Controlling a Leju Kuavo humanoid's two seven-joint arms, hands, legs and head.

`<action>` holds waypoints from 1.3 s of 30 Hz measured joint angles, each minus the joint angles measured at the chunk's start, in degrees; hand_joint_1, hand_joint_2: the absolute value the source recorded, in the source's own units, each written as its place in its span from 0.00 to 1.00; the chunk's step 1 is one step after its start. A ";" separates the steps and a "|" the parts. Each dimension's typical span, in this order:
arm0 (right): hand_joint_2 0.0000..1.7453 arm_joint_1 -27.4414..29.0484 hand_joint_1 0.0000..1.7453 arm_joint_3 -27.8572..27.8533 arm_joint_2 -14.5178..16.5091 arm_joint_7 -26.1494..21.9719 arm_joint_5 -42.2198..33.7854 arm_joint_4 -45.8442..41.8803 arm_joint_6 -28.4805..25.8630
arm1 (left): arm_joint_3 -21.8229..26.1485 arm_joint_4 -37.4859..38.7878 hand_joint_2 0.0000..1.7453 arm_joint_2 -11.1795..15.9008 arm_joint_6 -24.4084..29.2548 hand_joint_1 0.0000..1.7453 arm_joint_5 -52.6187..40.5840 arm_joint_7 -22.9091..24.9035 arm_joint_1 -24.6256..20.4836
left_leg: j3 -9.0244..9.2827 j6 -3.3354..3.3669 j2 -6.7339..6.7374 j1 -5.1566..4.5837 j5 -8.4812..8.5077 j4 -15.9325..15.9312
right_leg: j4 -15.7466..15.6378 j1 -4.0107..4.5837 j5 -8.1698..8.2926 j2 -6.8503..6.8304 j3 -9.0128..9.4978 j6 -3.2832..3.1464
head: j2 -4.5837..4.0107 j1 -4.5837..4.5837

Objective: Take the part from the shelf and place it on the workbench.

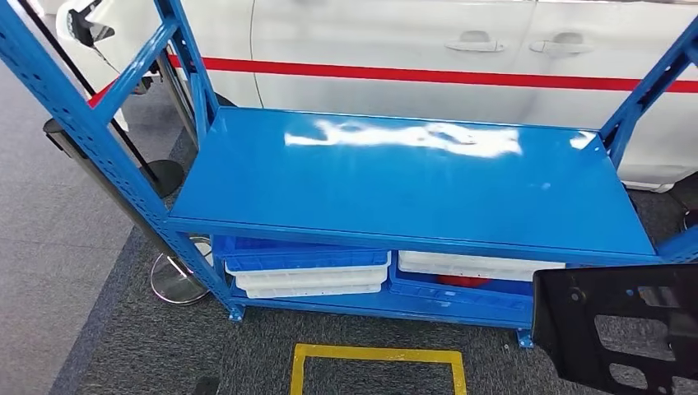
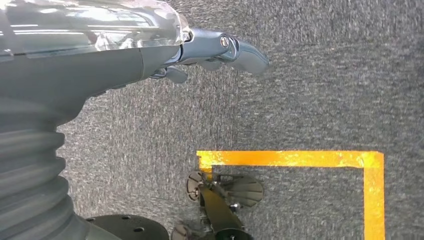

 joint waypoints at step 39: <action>1.00 -3.17 1.00 -23.94 17.66 7.33 -3.11 -2.81 18.42 | 1.51 -0.02 1.00 0.45 -0.10 0.00 -0.67 -1.86 0.13 | -2.83 -2.31 -4.23 0.00 -10.12 12.83 | -0.90 0.94 2.28 4.18 -2.50 -4.55 | -0.01 -0.13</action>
